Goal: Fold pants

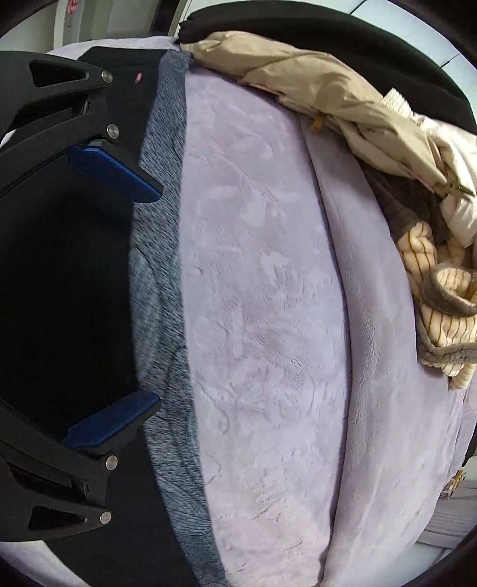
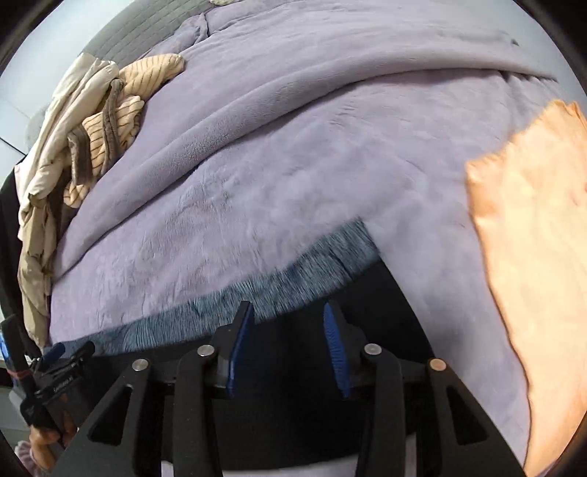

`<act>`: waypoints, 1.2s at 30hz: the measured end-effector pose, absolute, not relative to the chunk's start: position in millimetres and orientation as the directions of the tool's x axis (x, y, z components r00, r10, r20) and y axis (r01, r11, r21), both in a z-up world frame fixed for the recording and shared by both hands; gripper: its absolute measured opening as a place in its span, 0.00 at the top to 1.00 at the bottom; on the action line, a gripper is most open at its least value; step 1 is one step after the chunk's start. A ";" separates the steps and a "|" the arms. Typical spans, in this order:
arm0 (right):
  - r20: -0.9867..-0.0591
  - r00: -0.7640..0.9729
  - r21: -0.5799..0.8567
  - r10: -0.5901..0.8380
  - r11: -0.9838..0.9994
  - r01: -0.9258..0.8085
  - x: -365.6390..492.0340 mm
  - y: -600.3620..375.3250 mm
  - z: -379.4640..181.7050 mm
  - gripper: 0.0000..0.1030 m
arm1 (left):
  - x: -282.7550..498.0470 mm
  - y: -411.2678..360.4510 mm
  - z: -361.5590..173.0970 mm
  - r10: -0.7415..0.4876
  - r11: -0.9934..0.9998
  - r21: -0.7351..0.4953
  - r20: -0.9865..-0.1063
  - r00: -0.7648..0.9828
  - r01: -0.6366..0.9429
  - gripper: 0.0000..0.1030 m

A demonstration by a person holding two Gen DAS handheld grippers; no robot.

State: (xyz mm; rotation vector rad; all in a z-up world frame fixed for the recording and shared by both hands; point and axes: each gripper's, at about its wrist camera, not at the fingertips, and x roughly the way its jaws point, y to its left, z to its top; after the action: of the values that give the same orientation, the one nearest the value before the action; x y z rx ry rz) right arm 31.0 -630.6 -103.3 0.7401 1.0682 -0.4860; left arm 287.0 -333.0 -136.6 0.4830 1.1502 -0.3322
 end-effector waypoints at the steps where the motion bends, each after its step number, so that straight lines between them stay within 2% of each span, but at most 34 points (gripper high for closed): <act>1: -0.910 0.414 0.308 -0.011 0.652 0.693 25.5 -623.6 -104.5 0.56 | 264.2 -326.1 -127.7 -0.003 0.852 0.195 -0.926 0.377 0.486 0.00; 8: -0.911 0.410 0.361 -0.050 0.386 0.849 -70.5 -635.3 -111.9 0.56 | 229.0 -297.6 -134.0 0.023 0.849 0.197 -0.941 0.339 0.489 0.00; 11: -0.899 0.437 0.422 0.020 0.299 0.856 -80.4 -644.3 -133.0 0.57 | 212.1 -296.4 -145.2 0.037 0.834 0.197 -0.952 0.305 0.515 0.00; 12: -0.891 0.452 0.445 0.042 0.279 0.851 -81.3 -646.6 -139.0 0.60 | 209.4 -296.6 -149.9 0.041 0.832 0.195 -0.955 0.293 0.519 0.00; 13: -0.880 0.473 0.468 0.053 0.271 0.841 -80.4 -648.8 -142.7 0.79 | 207.6 -296.7 -155.6 0.045 0.832 0.190 -0.960 0.277 0.521 0.00; 14: -0.873 0.484 0.481 0.063 0.278 0.831 -75.3 -651.3 -144.4 0.83 | 207.0 -296.7 -157.9 0.047 0.834 0.188 -0.961 0.272 0.518 0.00; 21: -0.922 0.385 0.364 0.037 0.418 0.832 -55.4 -649.4 -152.1 0.83 | 204.4 -294.0 -161.6 0.033 0.840 0.165 -0.967 0.254 0.516 0.00; 22: -0.926 0.375 0.353 0.029 0.414 0.839 -57.0 -647.7 -150.8 0.82 | 204.3 -294.0 -161.7 0.035 0.839 0.167 -0.967 0.254 0.519 0.00; 24: -0.936 0.351 0.324 0.005 0.399 0.858 -60.9 -644.7 -143.4 0.71 | 205.2 -293.5 -162.6 0.037 0.836 0.170 -0.966 0.255 0.521 0.00; 27: -0.942 0.334 0.294 -0.015 0.440 0.848 -58.4 -633.1 -124.7 0.67 | 206.4 -291.6 -161.8 0.038 0.839 0.168 -0.967 0.252 0.518 0.00; 28: -0.940 0.340 0.295 -0.011 0.470 0.832 -55.1 -626.2 -118.1 0.62 | 205.6 -291.6 -161.3 0.039 0.838 0.169 -0.967 0.252 0.518 0.00; 31: -0.934 0.358 0.292 -0.002 0.575 0.764 -33.6 -597.3 -103.4 0.36 | 205.9 -291.5 -161.6 0.039 0.835 0.170 -0.967 0.253 0.523 0.00; 36: -0.934 0.357 0.249 0.008 0.730 0.636 20.0 -552.8 -107.6 0.35 | 202.2 -294.7 -161.5 0.044 0.827 0.179 -0.966 0.256 0.533 0.00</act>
State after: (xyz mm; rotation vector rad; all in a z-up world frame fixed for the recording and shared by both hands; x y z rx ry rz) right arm 20.0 -552.8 -107.6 0.6618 1.1486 -0.4464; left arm 202.2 -294.7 -161.5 0.5360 1.2829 -0.3540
